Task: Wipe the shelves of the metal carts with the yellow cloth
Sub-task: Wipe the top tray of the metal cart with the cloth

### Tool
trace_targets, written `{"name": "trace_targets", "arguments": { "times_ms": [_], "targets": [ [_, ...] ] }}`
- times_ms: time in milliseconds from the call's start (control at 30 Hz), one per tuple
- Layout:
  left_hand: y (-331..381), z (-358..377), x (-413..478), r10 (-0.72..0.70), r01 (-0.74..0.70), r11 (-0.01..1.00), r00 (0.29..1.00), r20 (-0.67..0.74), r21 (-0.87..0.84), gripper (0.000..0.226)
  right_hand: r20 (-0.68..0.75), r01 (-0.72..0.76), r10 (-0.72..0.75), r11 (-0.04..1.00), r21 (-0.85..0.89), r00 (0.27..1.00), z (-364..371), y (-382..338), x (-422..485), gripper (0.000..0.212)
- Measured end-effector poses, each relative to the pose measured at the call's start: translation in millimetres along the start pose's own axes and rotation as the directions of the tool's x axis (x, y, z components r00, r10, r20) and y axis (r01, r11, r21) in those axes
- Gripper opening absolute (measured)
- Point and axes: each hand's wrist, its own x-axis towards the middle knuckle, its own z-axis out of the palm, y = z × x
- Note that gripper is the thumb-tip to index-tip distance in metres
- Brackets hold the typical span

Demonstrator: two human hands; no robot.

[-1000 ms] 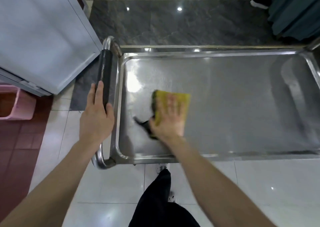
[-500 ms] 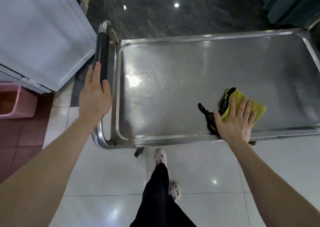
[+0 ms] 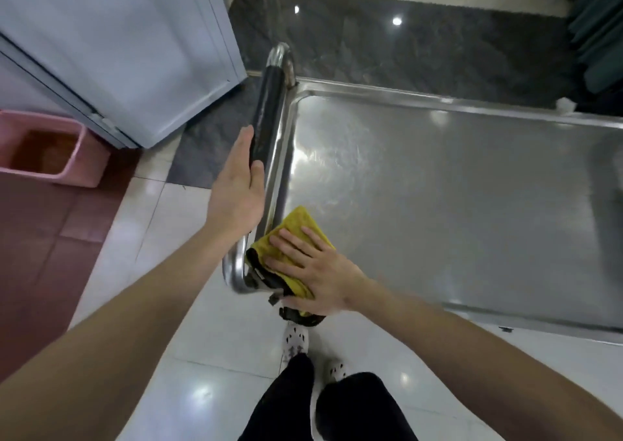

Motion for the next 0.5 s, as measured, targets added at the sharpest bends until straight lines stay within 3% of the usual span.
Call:
{"name": "trace_targets", "arguments": {
  "times_ms": [67,133,200,267,300,367,433,500],
  "targets": [
    [0,0,0,0.004,-0.004,1.0,1.0,-0.013,0.028,0.057,0.053,0.14,-0.139,0.99,-0.015,0.989,-6,31,6,0.081],
    [-1,1,-2,0.003,-0.002,1.0,1.0,-0.023,0.027,0.056,0.076,0.156,-0.152,0.987,-0.046,0.985,-15,85,22,0.082],
    [0,1,-4,-0.026,0.027,0.999,0.999,-0.028,0.021,0.056,-0.012,-0.031,0.03,0.998,-0.047,0.999,-27,157,53,0.083],
    [2,0,-5,-0.062,0.065,0.996,0.997,-0.049,0.059,0.056,-0.074,-0.296,0.293,0.954,-0.039,0.953,-41,214,84,0.084],
    [4,-1,-6,-0.083,0.088,0.992,0.995,-0.064,0.085,0.056,-0.079,-0.39,0.386,0.92,-0.031,0.919,-45,223,97,0.086],
    [11,-2,-7,-0.122,0.129,0.987,0.99,-0.077,0.097,0.056,-0.104,-0.439,0.44,0.898,0.037,0.892,-44,196,105,0.088],
    [14,-1,-10,-0.134,0.142,0.986,0.987,-0.085,0.093,0.056,-0.14,-0.258,0.263,0.965,0.056,0.955,-34,126,79,0.086],
    [13,-1,-11,-0.151,0.158,0.983,0.985,-0.089,0.088,0.056,-0.048,0.083,-0.078,0.992,0.095,0.996,-22,63,39,0.081]
  ]
}}
